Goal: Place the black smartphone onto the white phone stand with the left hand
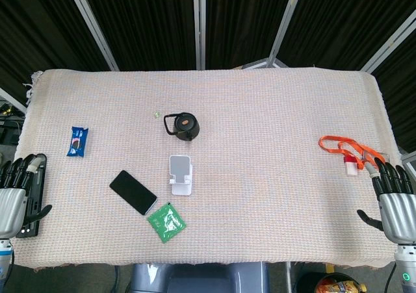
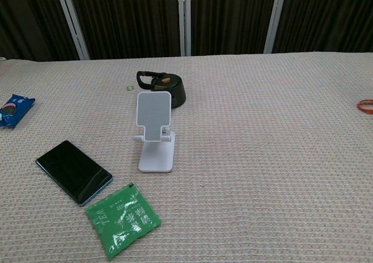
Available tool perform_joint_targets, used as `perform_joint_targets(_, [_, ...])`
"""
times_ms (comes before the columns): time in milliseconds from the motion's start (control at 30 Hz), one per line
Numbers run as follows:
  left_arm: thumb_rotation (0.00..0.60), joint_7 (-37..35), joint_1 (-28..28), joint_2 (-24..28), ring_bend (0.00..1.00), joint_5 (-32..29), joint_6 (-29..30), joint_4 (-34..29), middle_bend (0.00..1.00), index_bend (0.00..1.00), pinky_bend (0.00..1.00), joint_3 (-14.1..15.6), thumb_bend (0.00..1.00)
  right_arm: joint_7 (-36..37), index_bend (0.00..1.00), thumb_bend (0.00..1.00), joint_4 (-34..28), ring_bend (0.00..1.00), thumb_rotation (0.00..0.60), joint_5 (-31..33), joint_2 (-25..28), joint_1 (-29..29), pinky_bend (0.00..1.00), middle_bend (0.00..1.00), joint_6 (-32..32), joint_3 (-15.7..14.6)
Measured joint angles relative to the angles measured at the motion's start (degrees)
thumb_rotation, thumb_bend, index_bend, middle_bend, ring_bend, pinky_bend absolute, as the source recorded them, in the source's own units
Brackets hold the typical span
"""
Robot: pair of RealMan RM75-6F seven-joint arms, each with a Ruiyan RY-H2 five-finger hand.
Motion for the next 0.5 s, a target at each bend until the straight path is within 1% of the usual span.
perform_joint_targets(300, [0.600,-1.39,-0.36,0.01,0.00,1.88,-1.41,2.02,0.00,0.00,0.00,0.12,0.00,1.02,0.00,0.00,0.03,0.00,0.600,0.81,0.20,-0.17,0.00,0.00,-0.24,0.07])
perform_joint_targets(400, [0.600,-2.00,-1.34,-0.58,0.02,4.14,-3.13,3.84,0.00,0.00,0.04,0.63,0.00,1.50,0.00,0.00,-0.30,0.00,0.600,0.62,0.36,-0.11,0.00,0.00,-0.18,0.14])
perform_joint_targets(500, [0.600,-2.63,-4.14,-2.13,0.04,7.07,-6.66,6.63,0.00,0.01,0.06,0.79,0.00,1.70,0.00,0.00,0.07,0.00,0.600,0.81,-0.09,0.14,0.00,0.00,-0.49,0.28])
